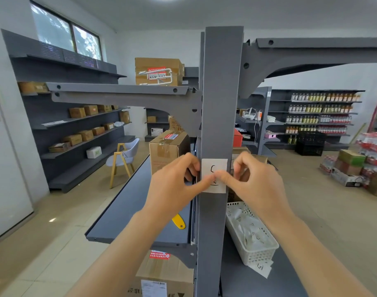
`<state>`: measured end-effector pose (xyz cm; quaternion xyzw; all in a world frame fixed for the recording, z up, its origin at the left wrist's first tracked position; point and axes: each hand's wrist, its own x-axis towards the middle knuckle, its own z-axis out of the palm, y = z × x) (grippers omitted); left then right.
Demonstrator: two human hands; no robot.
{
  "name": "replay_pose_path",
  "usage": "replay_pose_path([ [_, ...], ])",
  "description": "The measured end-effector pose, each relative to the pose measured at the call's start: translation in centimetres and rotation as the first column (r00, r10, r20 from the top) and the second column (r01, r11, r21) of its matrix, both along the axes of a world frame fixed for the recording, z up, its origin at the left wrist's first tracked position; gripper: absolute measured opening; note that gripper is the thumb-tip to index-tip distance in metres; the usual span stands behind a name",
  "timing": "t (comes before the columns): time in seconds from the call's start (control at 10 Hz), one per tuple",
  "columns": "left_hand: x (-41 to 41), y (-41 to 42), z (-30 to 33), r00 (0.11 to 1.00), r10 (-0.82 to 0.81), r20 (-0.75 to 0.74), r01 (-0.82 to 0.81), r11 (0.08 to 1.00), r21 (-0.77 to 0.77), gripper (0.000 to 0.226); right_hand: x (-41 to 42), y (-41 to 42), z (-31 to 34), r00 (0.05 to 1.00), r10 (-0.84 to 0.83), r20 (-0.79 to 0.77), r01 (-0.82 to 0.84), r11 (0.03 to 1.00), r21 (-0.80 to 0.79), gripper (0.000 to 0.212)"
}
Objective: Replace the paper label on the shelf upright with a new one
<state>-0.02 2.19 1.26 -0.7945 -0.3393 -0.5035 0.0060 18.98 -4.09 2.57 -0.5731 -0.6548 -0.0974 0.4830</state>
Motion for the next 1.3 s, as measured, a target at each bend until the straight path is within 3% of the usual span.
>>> replay_pose_path([
  [0.2, -0.3, -0.1, -2.0, 0.991, 0.085, -0.107, -0.082, 0.996, 0.026, 0.048, 0.6, -0.3, -2.7, 0.999, -0.020, 0.045, 0.024, 0.996, -0.083, 0.043],
  [0.3, -0.8, 0.0, -0.6, 0.978, 0.034, -0.205, -0.043, 0.998, -0.037, 0.049, 0.6, -0.2, -2.7, 0.997, -0.024, 0.068, 0.030, 0.995, -0.091, 0.044],
  [0.4, -1.4, 0.3, 1.3, 0.981, -0.050, -0.189, 0.015, 0.983, -0.181, 0.041, 0.0, -0.2, -1.8, 1.000, 0.011, -0.008, -0.012, 0.997, -0.073, 0.044],
  [0.5, -1.0, 0.6, 2.8, 0.989, -0.045, -0.142, 0.010, 0.971, -0.240, 0.051, -0.4, 0.3, -0.2, 0.989, 0.059, -0.139, -0.062, 0.998, -0.021, 0.037],
  [0.6, -0.5, 0.8, 3.4, 0.987, 0.025, -0.158, -0.053, 0.983, -0.178, 0.056, -0.5, 0.7, 1.0, 0.994, 0.002, -0.113, -0.003, 1.000, -0.008, 0.040],
  [0.7, -0.7, 1.0, 2.8, 0.991, 0.025, -0.129, -0.041, 0.992, -0.119, 0.051, 0.0, 0.2, 0.8, 0.999, -0.046, 0.015, 0.046, 0.999, -0.022, 0.039],
  [0.8, -1.2, 1.2, 1.1, 0.992, -0.028, -0.122, 0.029, 1.000, 0.003, 0.032, 0.7, -0.2, -0.7, 0.995, -0.047, 0.083, 0.053, 0.996, -0.069, 0.041],
  [0.9, -1.6, 1.6, -0.8, 0.982, -0.096, -0.165, 0.092, 0.995, -0.032, 0.034, 1.3, 0.0, -2.4, 0.987, -0.049, 0.155, 0.066, 0.993, -0.103, 0.046],
  [1.1, -2.1, 1.8, -2.0, 0.987, -0.042, -0.152, 0.035, 0.998, -0.049, 0.046, 1.9, 0.1, -2.9, 0.964, -0.086, 0.250, 0.109, 0.991, -0.081, 0.047],
  [1.2, -1.7, 1.4, -1.9, 0.995, -0.022, -0.093, 0.006, 0.986, -0.166, 0.050, 1.2, -0.3, -2.7, 0.971, -0.084, 0.223, 0.113, 0.986, -0.123, 0.042],
  [1.3, -1.5, 1.1, -2.0, 0.997, -0.063, 0.041, 0.073, 0.936, -0.344, 0.058, 1.3, -2.8, -2.3, 0.987, 0.105, -0.118, -0.116, 0.989, -0.087, 0.028],
])
